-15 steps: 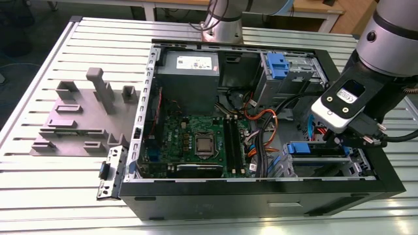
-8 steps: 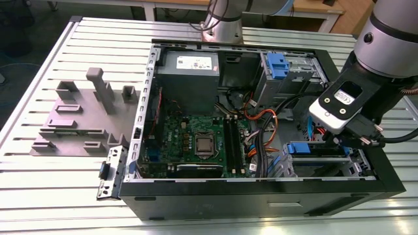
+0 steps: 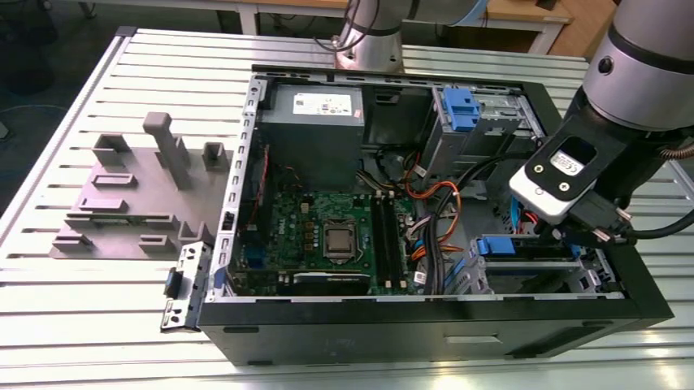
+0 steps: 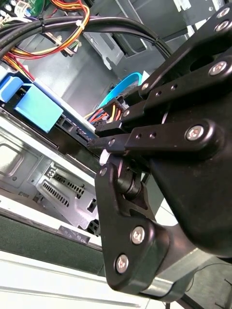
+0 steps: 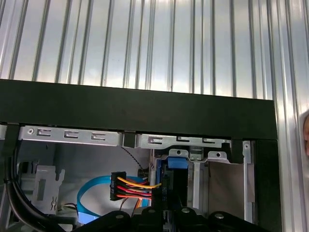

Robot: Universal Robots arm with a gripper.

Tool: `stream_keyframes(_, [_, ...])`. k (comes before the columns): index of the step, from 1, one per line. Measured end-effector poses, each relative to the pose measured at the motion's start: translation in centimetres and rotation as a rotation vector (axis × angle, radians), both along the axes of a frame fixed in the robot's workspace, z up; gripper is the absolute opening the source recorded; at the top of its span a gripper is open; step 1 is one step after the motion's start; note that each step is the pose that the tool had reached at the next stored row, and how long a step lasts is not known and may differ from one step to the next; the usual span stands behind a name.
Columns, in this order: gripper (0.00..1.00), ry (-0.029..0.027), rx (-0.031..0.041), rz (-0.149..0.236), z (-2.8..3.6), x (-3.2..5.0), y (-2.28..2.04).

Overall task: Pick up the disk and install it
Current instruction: 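Insert the first disk wire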

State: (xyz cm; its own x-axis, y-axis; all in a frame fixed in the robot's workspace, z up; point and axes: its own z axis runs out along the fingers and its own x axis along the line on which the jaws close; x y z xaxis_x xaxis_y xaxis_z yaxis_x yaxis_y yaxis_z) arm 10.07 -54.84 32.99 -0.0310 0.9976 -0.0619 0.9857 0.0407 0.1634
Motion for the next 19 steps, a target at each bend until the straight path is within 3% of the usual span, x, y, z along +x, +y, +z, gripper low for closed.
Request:
stream_keyframes(8, [0.17, -0.0096, 0.0004, 0.001, -0.24, -0.11, -0.04])
stream_keyframes(19, [0.17, -0.0105, 0.0009, 0.001, -0.63, -0.13, -0.11])
